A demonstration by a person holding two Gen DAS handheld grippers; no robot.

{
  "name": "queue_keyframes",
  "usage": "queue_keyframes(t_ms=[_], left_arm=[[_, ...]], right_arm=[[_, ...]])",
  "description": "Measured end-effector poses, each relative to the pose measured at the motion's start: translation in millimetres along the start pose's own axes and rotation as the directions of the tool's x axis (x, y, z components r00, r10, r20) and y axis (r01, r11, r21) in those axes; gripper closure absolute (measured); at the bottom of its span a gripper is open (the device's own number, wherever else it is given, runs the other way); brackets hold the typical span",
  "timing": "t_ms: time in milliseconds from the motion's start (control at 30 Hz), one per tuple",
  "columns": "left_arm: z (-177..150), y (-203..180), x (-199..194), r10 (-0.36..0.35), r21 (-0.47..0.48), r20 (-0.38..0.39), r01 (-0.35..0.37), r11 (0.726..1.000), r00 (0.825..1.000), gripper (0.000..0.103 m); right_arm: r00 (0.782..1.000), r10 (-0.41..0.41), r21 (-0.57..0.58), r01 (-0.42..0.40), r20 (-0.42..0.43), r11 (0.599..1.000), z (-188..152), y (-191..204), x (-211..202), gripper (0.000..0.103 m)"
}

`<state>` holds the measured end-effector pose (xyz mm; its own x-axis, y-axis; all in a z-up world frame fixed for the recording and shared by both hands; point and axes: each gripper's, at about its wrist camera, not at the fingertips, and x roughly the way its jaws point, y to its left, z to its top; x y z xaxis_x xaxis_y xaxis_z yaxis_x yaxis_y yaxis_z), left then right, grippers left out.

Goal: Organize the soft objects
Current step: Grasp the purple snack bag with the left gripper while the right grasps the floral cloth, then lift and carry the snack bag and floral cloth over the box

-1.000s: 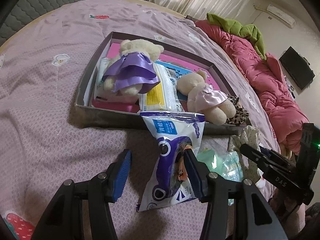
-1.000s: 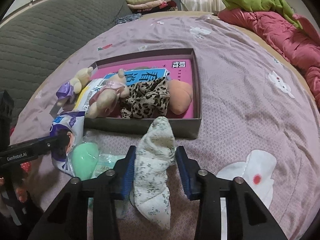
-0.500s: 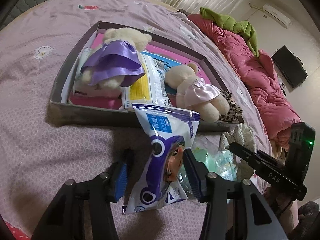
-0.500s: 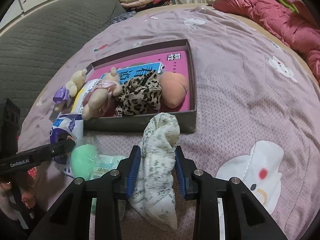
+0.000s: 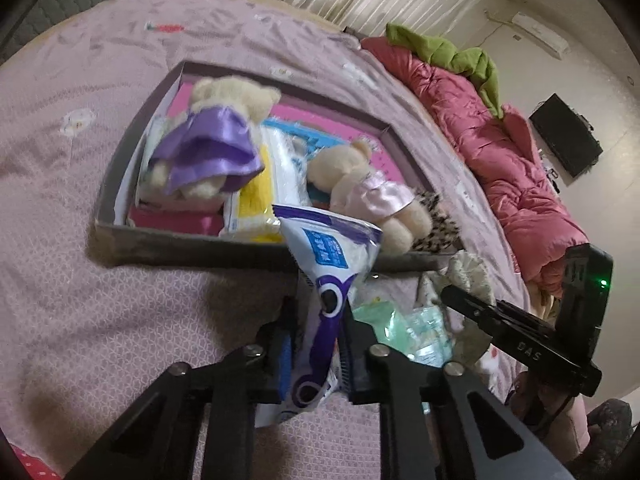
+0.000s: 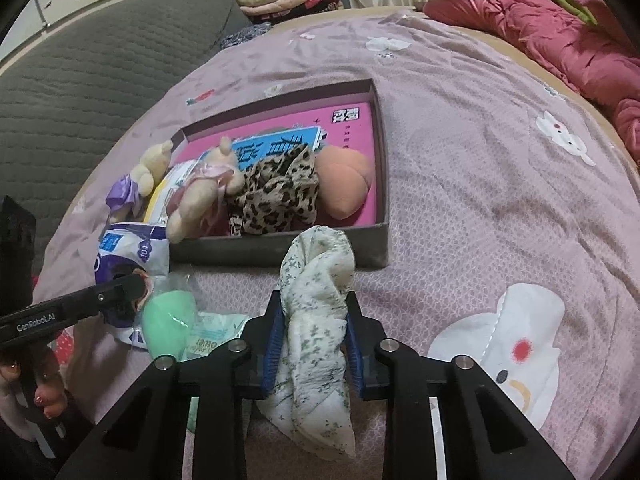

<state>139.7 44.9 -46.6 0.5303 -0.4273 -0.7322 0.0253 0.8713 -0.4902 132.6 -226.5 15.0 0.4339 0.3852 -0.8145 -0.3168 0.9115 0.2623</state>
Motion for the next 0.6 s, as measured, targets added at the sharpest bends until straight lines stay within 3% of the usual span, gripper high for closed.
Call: queue_keyframes(t_ms=[267, 600], left_arm=[[-0.7, -10.9, -16.9, 0.023, 0.061, 0.053, -0.026, 0.998, 0.998, 0.088], [-1.5, -18.0, -50.7, 0.038, 0.093, 0.160, -0.054, 0.994, 0.986, 0.088]], right_arm=[[0.997, 0.006, -0.115, 0.004, 0.082, 0.993, 5.4, 20.8, -18.9, 0.084], [0.981, 0.060, -0.124, -0.037, 0.182, 0.992, 12.0, 23.2, -50.1, 0.084]])
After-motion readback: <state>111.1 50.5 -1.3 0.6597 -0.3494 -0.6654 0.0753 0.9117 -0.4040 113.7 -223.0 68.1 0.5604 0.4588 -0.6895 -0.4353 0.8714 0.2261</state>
